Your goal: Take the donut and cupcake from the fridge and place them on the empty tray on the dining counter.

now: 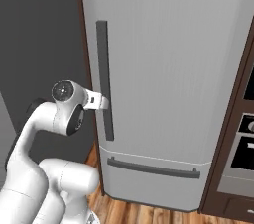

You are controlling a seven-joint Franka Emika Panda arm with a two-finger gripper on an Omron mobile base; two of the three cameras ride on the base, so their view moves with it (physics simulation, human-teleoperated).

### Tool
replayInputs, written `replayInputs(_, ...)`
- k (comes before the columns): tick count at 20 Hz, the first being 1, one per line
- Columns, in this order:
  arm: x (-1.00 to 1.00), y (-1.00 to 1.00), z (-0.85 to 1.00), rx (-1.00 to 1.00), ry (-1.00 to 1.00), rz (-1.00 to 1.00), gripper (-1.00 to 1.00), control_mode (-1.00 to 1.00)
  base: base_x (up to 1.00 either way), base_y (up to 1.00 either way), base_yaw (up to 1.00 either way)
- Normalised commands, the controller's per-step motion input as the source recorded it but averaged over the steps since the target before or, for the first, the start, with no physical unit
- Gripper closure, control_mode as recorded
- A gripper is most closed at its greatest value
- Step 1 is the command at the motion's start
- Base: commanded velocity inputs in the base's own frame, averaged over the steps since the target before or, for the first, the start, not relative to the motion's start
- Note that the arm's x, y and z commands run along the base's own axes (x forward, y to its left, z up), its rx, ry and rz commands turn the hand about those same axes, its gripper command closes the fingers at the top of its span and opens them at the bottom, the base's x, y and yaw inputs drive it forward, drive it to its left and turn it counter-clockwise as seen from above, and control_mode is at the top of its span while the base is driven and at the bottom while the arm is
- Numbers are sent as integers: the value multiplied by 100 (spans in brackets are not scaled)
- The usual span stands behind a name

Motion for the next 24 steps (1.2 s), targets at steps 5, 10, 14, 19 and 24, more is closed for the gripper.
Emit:
replayInputs(5,92,-9,5,4,4,-2,-100,-100,0,0,0)
replayInputs(10,93,0,0,1,1,-2,-100,-100,0,0,0)
replayInputs(14,78,-4,2,0,0,-2,-100,-100,0,0,0)
replayInputs(19,68,-6,0,0,-8,-2,-100,-100,0,0,0)
replayInputs(24,50,-6,0,0,-20,0,-100,-100,0,0,0)
